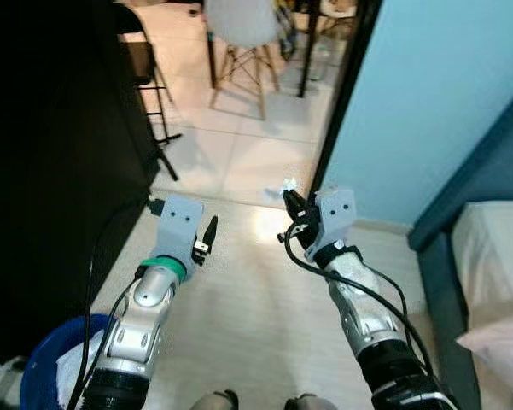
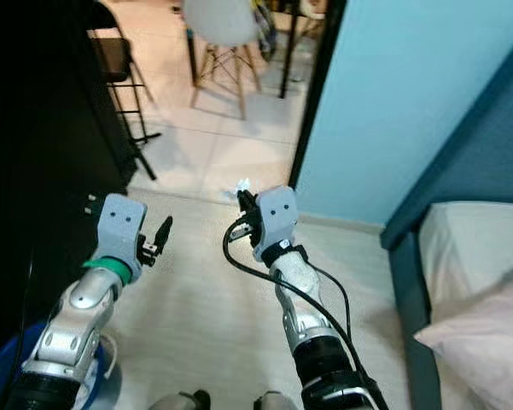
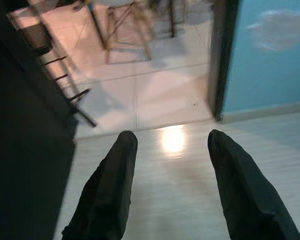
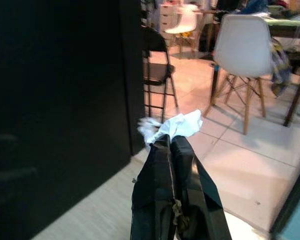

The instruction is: Clean up the room

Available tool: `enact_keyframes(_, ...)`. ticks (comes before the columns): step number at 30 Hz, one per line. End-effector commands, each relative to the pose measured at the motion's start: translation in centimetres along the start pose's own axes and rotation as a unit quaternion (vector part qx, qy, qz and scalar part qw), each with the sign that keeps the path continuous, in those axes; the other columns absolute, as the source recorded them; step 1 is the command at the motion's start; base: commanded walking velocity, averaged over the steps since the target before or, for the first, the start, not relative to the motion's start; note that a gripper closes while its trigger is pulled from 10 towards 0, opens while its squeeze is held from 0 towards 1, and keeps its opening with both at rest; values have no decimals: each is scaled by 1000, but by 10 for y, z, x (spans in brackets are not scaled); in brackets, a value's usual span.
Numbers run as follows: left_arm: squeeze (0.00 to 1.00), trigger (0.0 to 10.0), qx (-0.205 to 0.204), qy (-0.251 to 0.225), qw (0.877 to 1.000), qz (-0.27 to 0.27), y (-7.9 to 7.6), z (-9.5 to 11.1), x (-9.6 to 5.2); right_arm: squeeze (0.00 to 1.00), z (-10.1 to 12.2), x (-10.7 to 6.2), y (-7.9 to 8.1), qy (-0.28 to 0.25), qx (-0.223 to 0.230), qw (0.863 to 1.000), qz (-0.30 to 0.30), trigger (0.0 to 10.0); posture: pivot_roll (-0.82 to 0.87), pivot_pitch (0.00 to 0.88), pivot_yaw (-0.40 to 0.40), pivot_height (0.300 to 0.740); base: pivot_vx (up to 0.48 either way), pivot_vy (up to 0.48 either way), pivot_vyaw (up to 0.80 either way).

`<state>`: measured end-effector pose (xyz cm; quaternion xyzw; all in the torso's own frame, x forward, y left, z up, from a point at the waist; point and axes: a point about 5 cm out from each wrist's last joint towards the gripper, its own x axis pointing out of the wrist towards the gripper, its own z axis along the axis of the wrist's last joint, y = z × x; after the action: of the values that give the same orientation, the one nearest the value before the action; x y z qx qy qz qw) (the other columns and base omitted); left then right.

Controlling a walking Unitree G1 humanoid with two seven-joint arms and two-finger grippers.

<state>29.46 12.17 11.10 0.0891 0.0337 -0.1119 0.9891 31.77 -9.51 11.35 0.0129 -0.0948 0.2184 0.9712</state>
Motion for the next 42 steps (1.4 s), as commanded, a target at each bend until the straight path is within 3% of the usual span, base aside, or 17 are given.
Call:
enact_keyframes(1,0,10000,5,6,1000,5,5,-1,-1,0,0,2,7,-2,15,1000,10,10000,8,0,47,708,0,0,788)
enact_keyframes(5,0,10000,7,2,1000,8,6,3,1,0,4,6,18,-13,25,999,30,10000,10,0,51,708,0,0,788)
enact_keyframes(21,0,10000,16,-3,1000,16,12,11,6,0,7,10,36,-26,50,996,66,10000,22,0,63,708,0,0,788)
enact_keyframes(30,0,10000,20,0,999,30,15,10,8,0,8,11,37,-29,49,996,72,10000,26,0,59,708,0,0,787)
enact_keyframes(34,0,10000,-7,29,997,74,25,5,14,0,8,11,36,-29,50,996,71,10000,22,0,57,708,0,0,781)
enact_keyframes(42,0,10000,1,29,994,101,33,6,19,0,9,10,28,-29,46,997,61,10000,16,0,50,708,0,0,781)
